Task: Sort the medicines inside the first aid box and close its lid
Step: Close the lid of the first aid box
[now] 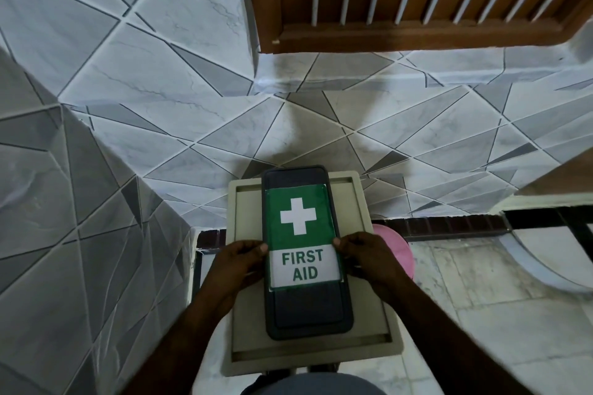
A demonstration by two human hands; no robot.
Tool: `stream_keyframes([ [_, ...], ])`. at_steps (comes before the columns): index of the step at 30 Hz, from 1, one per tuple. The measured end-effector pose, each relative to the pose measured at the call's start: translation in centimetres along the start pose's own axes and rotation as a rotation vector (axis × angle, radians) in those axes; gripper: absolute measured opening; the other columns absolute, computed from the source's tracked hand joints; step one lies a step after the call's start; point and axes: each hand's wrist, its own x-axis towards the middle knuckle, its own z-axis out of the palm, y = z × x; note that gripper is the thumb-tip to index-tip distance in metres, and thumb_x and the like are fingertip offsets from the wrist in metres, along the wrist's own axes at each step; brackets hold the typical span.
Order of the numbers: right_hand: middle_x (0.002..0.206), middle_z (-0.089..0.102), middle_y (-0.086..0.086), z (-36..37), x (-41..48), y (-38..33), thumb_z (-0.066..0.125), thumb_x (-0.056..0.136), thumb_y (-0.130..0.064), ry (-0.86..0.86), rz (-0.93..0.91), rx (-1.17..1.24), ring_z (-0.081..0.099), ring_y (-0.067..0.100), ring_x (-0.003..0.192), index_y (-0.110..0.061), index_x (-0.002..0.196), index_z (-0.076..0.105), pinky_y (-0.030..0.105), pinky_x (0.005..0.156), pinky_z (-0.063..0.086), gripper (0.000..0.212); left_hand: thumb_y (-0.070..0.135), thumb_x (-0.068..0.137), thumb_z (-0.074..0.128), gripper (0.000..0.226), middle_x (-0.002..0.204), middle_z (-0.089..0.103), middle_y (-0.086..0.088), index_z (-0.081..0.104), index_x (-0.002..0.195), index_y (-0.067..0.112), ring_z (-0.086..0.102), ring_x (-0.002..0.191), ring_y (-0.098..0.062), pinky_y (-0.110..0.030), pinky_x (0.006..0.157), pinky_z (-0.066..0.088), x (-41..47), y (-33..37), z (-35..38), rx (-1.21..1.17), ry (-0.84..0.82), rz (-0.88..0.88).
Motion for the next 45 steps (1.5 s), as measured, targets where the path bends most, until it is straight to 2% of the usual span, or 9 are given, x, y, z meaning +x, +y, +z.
stream_keyframes([
  [4,0.094,0.075,0.014,0.6,1.9,-0.9,0.07,0.086,-0.019,0.029,-0.003,0.046,0.071,0.03,0.09,-0.001,0.098,0.065,0.045,0.083,0.058,0.022,0.011,0.087,0.067,0.018,0.101,0.073,-0.016,0.066,0.103,0.003,0.07,0.096,-0.032,-0.041,0.084,0.058,1.9,1.6,1.0,0.019,0.05,0.04],
  [7,0.093,0.074,0.016,1.2,2.5,-0.4,0.069,0.088,-0.016,0.089,0.014,0.054,0.071,0.032,0.089,-0.002,0.093,0.065,0.049,0.084,0.058,0.016,0.004,0.087,0.066,0.016,0.1,0.072,-0.02,0.065,0.101,-0.003,0.07,0.094,-0.034,-0.04,0.081,0.059,2.7,1.6,1.4,0.017,0.093,0.049],
  [15,0.093,0.074,0.013,0.9,3.5,-1.7,0.071,0.086,-0.021,0.057,0.02,0.039,0.071,0.026,0.084,-0.003,0.095,0.066,0.033,0.068,0.055,0.021,0.014,0.088,0.067,0.02,0.097,0.075,-0.014,0.066,0.104,0.002,0.074,0.089,-0.027,-0.036,0.076,0.059,3.9,1.9,0.8,0.031,0.046,0.05],
  [20,0.09,0.075,0.009,1.5,5.9,-4.2,0.068,0.089,-0.024,0.093,-0.047,0.054,0.071,0.023,0.083,-0.007,0.089,0.067,0.033,0.069,0.057,0.016,0.014,0.09,0.064,0.019,0.099,0.074,-0.013,0.067,0.106,0.004,0.072,0.092,-0.029,-0.033,0.073,0.059,6.1,4.7,1.6,-0.03,0.085,0.112],
  [27,0.094,0.073,0.014,2.2,7.7,-3.4,0.072,0.085,-0.018,0.191,-0.008,0.025,0.07,0.03,0.091,-0.003,0.093,0.067,0.049,0.084,0.058,0.018,0.008,0.089,0.063,0.005,0.097,0.072,-0.015,0.068,0.091,0.008,0.071,0.089,-0.028,-0.03,0.069,0.058,7.5,4.9,2.4,0.012,0.169,0.077],
  [33,0.098,0.073,0.014,2.0,8.5,-5.7,0.067,0.09,-0.023,0.108,-0.028,0.091,0.069,0.029,0.092,-0.006,0.095,0.067,0.043,0.084,0.058,0.018,0.023,0.089,0.066,0.025,0.101,0.074,-0.014,0.066,0.106,0.004,0.07,0.095,-0.029,-0.034,0.075,0.056,8.9,6.0,1.6,-0.024,0.078,0.054],
  [38,0.091,0.072,0.019,3.3,10.8,-8.3,0.068,0.088,-0.032,0.217,-0.081,0.089,0.066,0.028,0.081,-0.006,0.078,0.066,0.043,0.081,0.056,0.028,0.023,0.089,0.065,0.016,0.092,0.071,-0.014,0.066,0.093,0.007,0.068,0.084,-0.027,-0.037,0.074,0.057,10.8,8.4,3.1,-0.093,0.152,0.08],
  [42,0.089,0.069,0.011,4.3,12.0,-8.0,0.068,0.088,-0.033,0.338,-0.097,0.026,0.065,0.026,0.088,-0.006,0.089,0.067,0.041,0.083,0.055,0.027,0.013,0.086,0.069,0.012,0.087,0.07,-0.019,0.065,0.075,0.008,0.068,0.088,-0.035,-0.045,0.084,0.058,12.0,8.7,3.8,-0.103,0.265,0.071],
  [45,0.088,0.07,0.012,4.5,12.4,-8.2,0.07,0.086,-0.033,0.39,-0.066,-0.003,0.065,0.028,0.088,-0.006,0.086,0.067,0.043,0.085,0.056,0.027,0.013,0.084,0.071,0.013,0.088,0.07,-0.02,0.065,0.074,0.006,0.069,0.093,-0.038,-0.049,0.088,0.057,12.4,9.1,3.8,-0.051,0.302,0.047],
])
